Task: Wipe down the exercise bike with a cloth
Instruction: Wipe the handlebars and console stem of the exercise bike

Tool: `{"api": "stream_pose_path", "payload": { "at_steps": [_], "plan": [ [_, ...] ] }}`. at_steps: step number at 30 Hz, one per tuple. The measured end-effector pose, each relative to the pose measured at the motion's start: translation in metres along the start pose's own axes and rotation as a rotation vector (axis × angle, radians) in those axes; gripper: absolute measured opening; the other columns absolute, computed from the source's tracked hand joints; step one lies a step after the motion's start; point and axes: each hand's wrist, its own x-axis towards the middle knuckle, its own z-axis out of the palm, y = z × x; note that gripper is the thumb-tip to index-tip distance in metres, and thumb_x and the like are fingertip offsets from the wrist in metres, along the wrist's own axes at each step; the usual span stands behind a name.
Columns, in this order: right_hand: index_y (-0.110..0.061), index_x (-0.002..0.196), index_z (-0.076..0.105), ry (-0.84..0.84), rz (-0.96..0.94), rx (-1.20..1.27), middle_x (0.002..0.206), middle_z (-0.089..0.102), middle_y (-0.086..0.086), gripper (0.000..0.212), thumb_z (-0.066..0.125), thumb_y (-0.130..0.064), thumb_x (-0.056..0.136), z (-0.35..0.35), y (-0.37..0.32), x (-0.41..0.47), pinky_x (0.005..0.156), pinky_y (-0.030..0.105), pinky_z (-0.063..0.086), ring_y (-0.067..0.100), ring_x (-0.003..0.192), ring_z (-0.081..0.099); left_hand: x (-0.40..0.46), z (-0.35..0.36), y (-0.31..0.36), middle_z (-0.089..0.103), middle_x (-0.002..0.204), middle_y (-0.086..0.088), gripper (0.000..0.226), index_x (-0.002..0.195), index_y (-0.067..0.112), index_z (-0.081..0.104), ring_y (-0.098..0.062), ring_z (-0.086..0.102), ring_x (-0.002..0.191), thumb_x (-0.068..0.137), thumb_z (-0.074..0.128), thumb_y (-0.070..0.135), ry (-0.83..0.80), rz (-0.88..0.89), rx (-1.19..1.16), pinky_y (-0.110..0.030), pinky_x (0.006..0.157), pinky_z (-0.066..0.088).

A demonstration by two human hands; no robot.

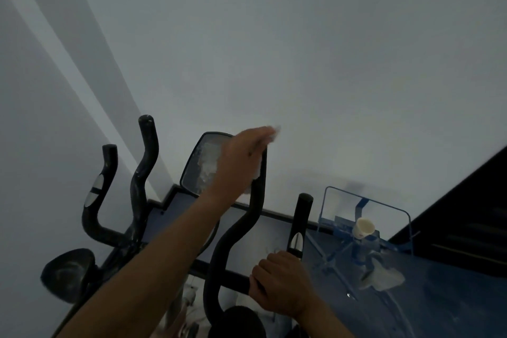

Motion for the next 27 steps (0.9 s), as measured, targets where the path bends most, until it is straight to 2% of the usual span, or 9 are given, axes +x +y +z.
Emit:
{"api": "stream_pose_path", "payload": {
  "at_steps": [3,6,10,13,15,18,21,25,27],
  "plan": [
    [-0.024,0.061,0.049,0.001,-0.004,-0.001,0.053,0.046,-0.005,0.037,0.051,-0.033,0.096,0.000,-0.001,0.001,0.052,0.026,0.030,0.013,0.048,0.038,-0.009,0.004,-0.012,0.071,0.117,-0.016,0.025,0.113,-0.001,0.071,-0.031,0.061,0.124,0.090,0.065,-0.010,-0.229,0.429,0.262,-0.045,0.118,0.037],
    [-0.023,0.060,0.049,-0.006,-0.014,-0.008,0.053,0.046,-0.005,0.034,0.059,-0.032,0.092,0.000,0.000,0.000,0.052,0.027,0.031,0.013,0.048,0.038,-0.037,-0.005,-0.038,0.066,0.130,-0.017,0.030,0.121,-0.001,0.067,-0.030,0.054,0.133,0.090,0.066,-0.002,-0.346,0.548,0.383,-0.041,0.122,0.029],
    [-0.021,0.058,0.046,0.011,-0.007,0.013,0.053,0.043,-0.002,0.036,0.060,-0.028,0.091,0.002,-0.001,0.001,0.049,0.030,0.031,0.016,0.049,0.037,-0.095,-0.015,-0.062,0.056,0.145,-0.009,0.048,0.133,0.004,0.062,-0.021,0.053,0.136,0.086,0.071,0.001,-0.445,0.456,0.356,-0.041,0.113,0.044],
    [-0.021,0.058,0.046,0.027,-0.005,0.015,0.053,0.043,-0.002,0.036,0.062,-0.028,0.090,0.003,0.000,0.001,0.049,0.030,0.030,0.016,0.049,0.036,-0.092,-0.015,-0.055,0.064,0.136,-0.007,0.048,0.129,0.004,0.065,-0.022,0.066,0.110,0.082,0.077,-0.003,-0.301,0.396,0.337,-0.038,0.090,0.055],
    [-0.021,0.058,0.046,0.038,-0.003,0.023,0.053,0.043,-0.002,0.037,0.059,-0.028,0.092,0.004,0.000,0.001,0.049,0.031,0.031,0.016,0.049,0.036,-0.071,-0.009,-0.035,0.069,0.126,-0.011,0.030,0.119,0.002,0.070,-0.021,0.065,0.097,0.089,0.072,0.002,-0.109,0.383,0.364,-0.032,0.082,0.053],
    [-0.022,0.059,0.047,0.030,0.002,0.028,0.053,0.043,-0.003,0.038,0.052,-0.029,0.095,0.003,0.000,0.001,0.048,0.031,0.034,0.016,0.048,0.036,-0.031,-0.001,-0.011,0.065,0.106,-0.008,0.017,0.105,-0.001,0.074,-0.017,0.063,0.099,0.093,0.071,0.011,0.139,0.253,0.303,-0.024,0.085,0.050],
    [-0.022,0.059,0.047,0.026,0.002,0.020,0.053,0.044,-0.003,0.036,0.056,-0.027,0.093,0.002,-0.001,0.002,0.048,0.030,0.034,0.015,0.048,0.036,-0.020,0.006,-0.006,0.061,0.105,-0.004,0.018,0.111,0.005,0.075,-0.017,0.059,0.100,0.094,0.069,0.008,0.101,0.206,0.248,-0.024,0.086,0.050],
    [-0.021,0.058,0.047,0.004,-0.005,0.006,0.052,0.043,-0.003,0.034,0.063,-0.026,0.088,-0.001,-0.002,0.003,0.048,0.029,0.031,0.015,0.048,0.035,-0.027,0.003,-0.008,0.065,0.102,-0.007,0.014,0.105,0.001,0.075,-0.009,0.066,0.100,0.094,0.068,0.001,0.166,-0.003,0.038,-0.029,0.090,0.056],
    [-0.021,0.058,0.047,-0.002,-0.004,0.004,0.052,0.043,-0.003,0.035,0.062,-0.027,0.089,-0.002,-0.002,0.003,0.049,0.029,0.031,0.015,0.048,0.035,-0.022,0.001,-0.004,0.066,0.100,-0.009,0.010,0.101,0.000,0.075,-0.005,0.066,0.096,0.093,0.068,0.001,0.148,-0.055,-0.002,-0.024,0.088,0.055]
  ]
}}
